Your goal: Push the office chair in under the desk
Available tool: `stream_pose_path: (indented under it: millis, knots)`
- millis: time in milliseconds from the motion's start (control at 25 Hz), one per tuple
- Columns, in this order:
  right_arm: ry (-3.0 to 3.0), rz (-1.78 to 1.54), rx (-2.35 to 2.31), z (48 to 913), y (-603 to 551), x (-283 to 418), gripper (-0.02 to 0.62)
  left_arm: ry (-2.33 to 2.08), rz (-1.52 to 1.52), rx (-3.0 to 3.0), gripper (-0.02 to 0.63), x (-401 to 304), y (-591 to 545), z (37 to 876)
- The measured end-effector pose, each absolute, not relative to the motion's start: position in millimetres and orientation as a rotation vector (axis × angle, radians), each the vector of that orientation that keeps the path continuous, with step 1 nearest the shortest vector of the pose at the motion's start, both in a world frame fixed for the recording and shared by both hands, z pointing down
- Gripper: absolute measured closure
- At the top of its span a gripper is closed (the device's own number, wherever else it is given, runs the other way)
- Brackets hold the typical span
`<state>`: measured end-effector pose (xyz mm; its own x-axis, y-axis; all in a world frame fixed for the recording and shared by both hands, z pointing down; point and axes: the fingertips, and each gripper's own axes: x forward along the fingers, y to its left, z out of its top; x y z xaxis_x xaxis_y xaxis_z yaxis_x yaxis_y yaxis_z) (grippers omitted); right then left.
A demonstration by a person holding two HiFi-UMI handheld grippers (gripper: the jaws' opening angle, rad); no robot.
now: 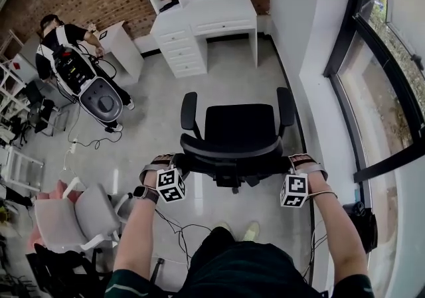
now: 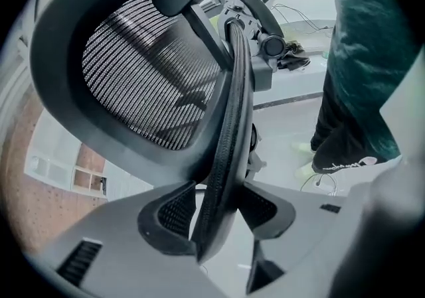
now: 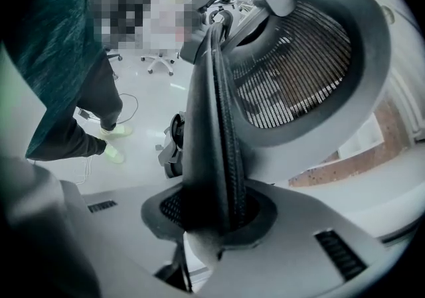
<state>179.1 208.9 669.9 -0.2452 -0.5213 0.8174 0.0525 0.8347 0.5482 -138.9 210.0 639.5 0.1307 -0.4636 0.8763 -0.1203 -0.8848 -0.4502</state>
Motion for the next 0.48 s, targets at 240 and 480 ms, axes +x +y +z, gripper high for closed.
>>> stream_pose_path:
  millis: [240,480]
  knots:
    - [-1.745,-0.567,0.361,672,177,171,0.525,0.576,-1.847,-2.145,0.416,-146,182,641]
    - [-1.734,-0.564,0.368,671,132,160,0.525,0.580,-1.833,-2.136,0.416,-158,136,639]
